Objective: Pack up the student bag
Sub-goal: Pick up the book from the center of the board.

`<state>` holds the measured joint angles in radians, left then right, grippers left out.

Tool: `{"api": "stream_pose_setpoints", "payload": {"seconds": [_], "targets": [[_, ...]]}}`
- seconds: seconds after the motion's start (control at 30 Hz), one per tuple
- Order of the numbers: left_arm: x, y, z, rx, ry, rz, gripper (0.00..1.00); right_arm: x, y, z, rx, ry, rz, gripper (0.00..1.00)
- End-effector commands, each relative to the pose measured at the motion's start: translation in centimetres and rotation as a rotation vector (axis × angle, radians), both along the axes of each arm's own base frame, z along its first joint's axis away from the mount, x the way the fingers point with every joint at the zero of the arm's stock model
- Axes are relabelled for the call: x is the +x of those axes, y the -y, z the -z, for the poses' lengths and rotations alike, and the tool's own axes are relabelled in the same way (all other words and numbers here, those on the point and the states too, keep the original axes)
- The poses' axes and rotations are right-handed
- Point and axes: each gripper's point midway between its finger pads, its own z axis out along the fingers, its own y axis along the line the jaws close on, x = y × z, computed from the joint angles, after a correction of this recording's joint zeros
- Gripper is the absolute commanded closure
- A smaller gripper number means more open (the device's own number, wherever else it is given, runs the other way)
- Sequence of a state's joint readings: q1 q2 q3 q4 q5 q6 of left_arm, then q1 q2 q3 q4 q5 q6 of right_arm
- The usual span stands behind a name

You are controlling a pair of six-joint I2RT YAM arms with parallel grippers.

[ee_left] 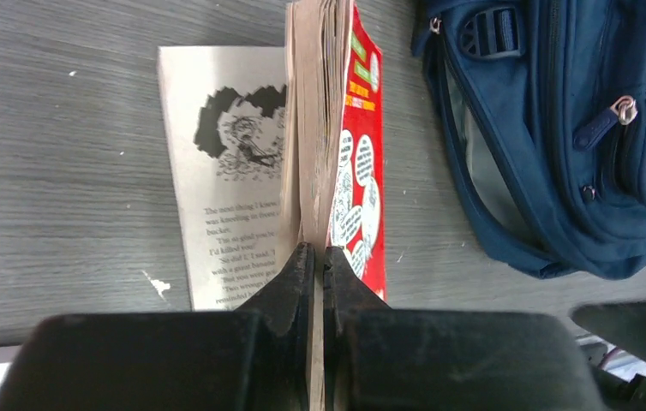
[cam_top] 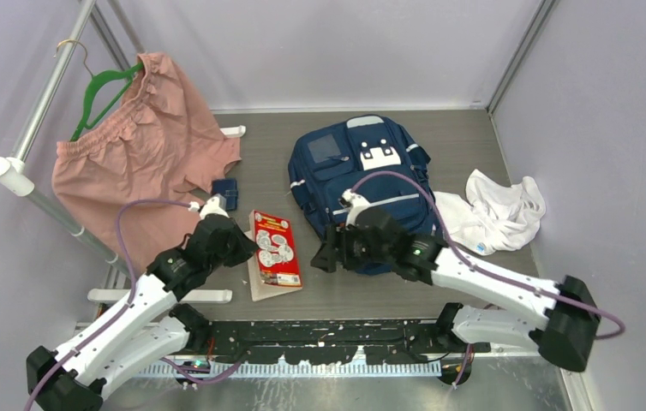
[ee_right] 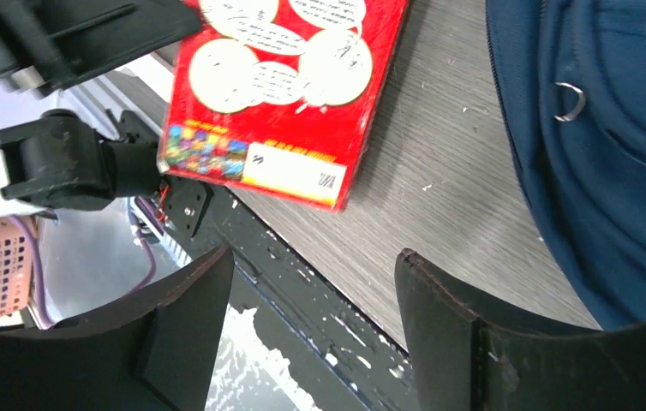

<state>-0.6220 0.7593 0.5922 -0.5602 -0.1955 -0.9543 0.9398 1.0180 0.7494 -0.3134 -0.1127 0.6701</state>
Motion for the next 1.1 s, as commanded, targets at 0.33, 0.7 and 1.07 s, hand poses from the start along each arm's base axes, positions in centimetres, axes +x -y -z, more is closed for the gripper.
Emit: {"api": "stream_pose_setpoints", "payload": {"seconds": [0.33, 0.7, 1.07], "targets": [[-2.1, -0.4, -2.9, -0.034, 0.102, 0.105, 1.0, 3.1, -8.8, 4.1, 0.098, -0.153, 0.127, 0.17], [-3.5, -0.4, -8.6, -0.166, 0.23, 0.124, 1.0, 2.4, -12.1, 1.6, 0.413, -0.234, 0.077, 0.04], [-4.2, -0.2, -12.8, -0.25, 0.323, 0.152, 1.0, 2.2, -12.6, 0.6, 0.514, -0.257, 0.066, 0.02]]}}
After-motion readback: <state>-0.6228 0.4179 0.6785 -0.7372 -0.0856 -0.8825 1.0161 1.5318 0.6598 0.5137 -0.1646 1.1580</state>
